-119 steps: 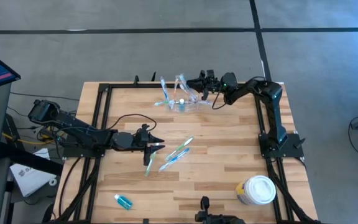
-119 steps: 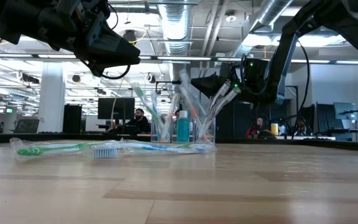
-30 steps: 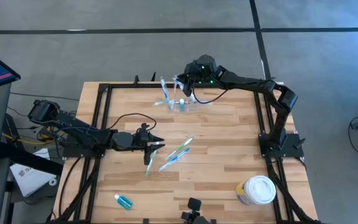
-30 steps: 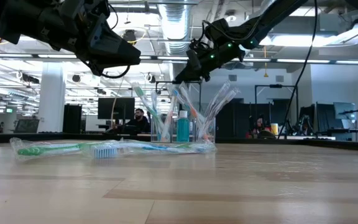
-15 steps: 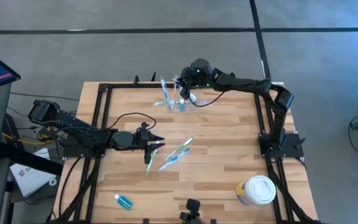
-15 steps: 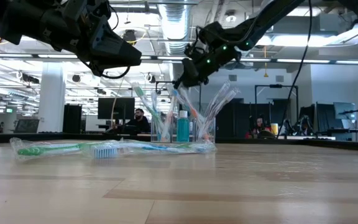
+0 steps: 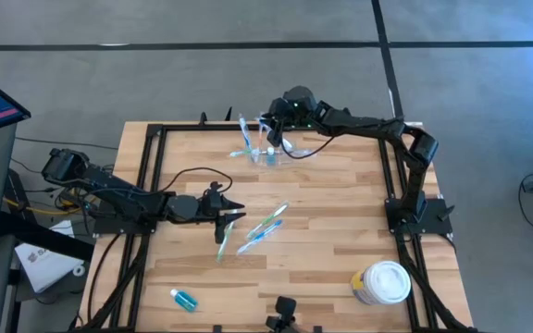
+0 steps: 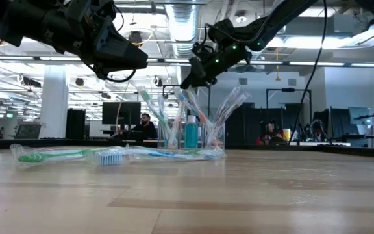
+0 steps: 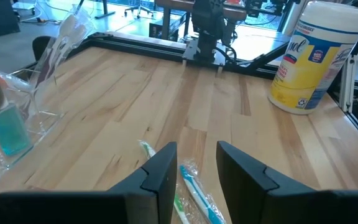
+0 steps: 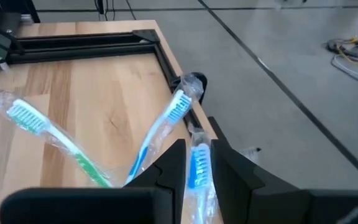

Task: Pick & Place toothbrushing station
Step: Put the blue toothbrush into the transparent organizer

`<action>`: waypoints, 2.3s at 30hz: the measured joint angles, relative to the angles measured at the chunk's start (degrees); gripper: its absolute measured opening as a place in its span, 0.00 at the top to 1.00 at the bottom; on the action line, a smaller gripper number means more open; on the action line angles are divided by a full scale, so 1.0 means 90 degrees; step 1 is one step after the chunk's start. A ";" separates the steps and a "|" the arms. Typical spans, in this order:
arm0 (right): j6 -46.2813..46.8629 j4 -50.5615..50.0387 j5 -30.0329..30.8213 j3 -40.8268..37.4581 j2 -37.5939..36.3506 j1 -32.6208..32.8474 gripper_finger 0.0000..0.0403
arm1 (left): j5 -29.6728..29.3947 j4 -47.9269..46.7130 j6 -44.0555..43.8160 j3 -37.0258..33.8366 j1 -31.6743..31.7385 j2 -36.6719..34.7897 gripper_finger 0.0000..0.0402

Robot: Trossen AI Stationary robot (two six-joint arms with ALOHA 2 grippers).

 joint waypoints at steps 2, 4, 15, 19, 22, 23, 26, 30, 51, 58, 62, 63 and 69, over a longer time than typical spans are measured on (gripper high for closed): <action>-0.0041 0.0026 0.0121 0.0000 0.0000 0.0010 0.84 | 0.0000 0.0000 0.0000 0.0000 0.0000 0.0000 0.74; -0.0062 0.0029 0.0167 0.0000 0.0000 0.0032 0.84 | 0.0000 0.0000 0.0002 0.0000 0.0000 0.0000 0.74; -0.0210 0.0035 0.0288 0.0000 0.0000 0.0078 0.84 | 0.0000 0.0000 0.0002 0.0000 0.0000 0.0000 0.74; -0.0210 -0.0005 0.0295 0.0000 0.0000 0.0078 0.84 | 0.0000 0.0000 0.0002 0.0000 0.0000 0.0000 0.74; -0.0218 0.0039 0.0300 0.0000 0.0000 0.0101 0.84 | 0.0000 0.0000 0.0002 0.0000 0.0000 0.0000 0.74; -0.0216 0.0053 0.0300 0.0000 0.0000 0.0108 0.84 | 0.0000 0.0002 0.0002 0.0000 0.0000 0.0000 0.74; -0.0198 0.0023 0.0295 0.0000 0.0000 0.0114 0.84 | 0.0000 0.0002 0.0002 0.0000 0.0000 0.0000 0.74; -0.0233 0.0019 0.0298 0.0000 0.0000 0.0114 0.84 | 0.0000 0.0002 0.0002 0.0000 0.0000 0.0000 0.74; -0.0044 -0.0096 0.0314 -0.0022 -0.0119 0.0114 0.84 | 0.0000 0.0002 0.0002 0.0000 0.0000 0.0000 0.74; 0.0176 0.0580 0.0294 -0.0001 -0.0065 0.0000 0.84 | 0.0000 0.0002 0.0000 0.0000 0.0000 0.0000 0.74; 0.0337 0.0641 0.0287 -0.0009 0.0213 -0.0193 0.84 | 0.0002 0.0002 0.0000 0.0000 0.0000 0.0000 0.74; 0.0465 0.0641 0.0252 -0.0009 0.0214 -0.0234 0.84 | 0.0001 0.0002 0.0000 0.0000 0.0000 0.0000 0.74; 0.0573 0.0674 -0.0289 -0.0002 0.0209 -0.0263 0.84 | 0.0000 0.0000 0.0010 0.0000 0.0000 0.0000 0.74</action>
